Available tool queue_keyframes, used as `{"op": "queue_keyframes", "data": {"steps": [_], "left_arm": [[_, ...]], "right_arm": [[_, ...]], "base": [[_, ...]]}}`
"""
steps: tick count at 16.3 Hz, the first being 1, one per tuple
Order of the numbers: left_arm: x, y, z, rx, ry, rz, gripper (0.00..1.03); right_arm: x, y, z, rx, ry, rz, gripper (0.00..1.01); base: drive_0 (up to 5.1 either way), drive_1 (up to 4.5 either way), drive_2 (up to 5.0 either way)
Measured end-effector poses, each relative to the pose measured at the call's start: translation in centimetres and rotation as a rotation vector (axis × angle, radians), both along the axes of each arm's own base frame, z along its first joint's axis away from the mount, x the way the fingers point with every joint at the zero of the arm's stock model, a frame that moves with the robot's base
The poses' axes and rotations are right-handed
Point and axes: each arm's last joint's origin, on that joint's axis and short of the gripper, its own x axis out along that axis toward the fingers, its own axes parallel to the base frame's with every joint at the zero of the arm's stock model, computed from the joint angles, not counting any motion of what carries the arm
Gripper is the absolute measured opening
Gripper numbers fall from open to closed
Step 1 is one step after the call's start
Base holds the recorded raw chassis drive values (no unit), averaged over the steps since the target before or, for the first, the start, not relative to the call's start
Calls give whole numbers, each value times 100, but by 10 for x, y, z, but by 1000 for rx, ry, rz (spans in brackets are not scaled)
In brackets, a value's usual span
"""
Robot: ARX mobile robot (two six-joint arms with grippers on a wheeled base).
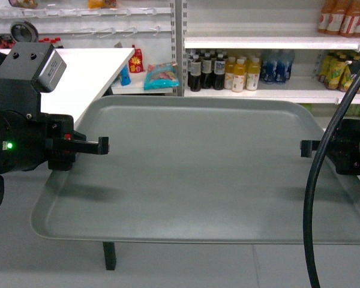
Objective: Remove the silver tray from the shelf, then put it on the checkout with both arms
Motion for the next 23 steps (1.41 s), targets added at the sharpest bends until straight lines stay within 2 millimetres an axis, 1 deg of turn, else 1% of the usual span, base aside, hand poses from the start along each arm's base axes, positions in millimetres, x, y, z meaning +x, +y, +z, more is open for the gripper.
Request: {"op": "queue_keyframes", "data": {"steps": [23], "left_arm": [[0, 0, 0, 1, 3, 1, 4]], "right_arm": [[0, 0, 0, 1, 1, 2, 3]], "base": [[-503, 242, 242]]}}
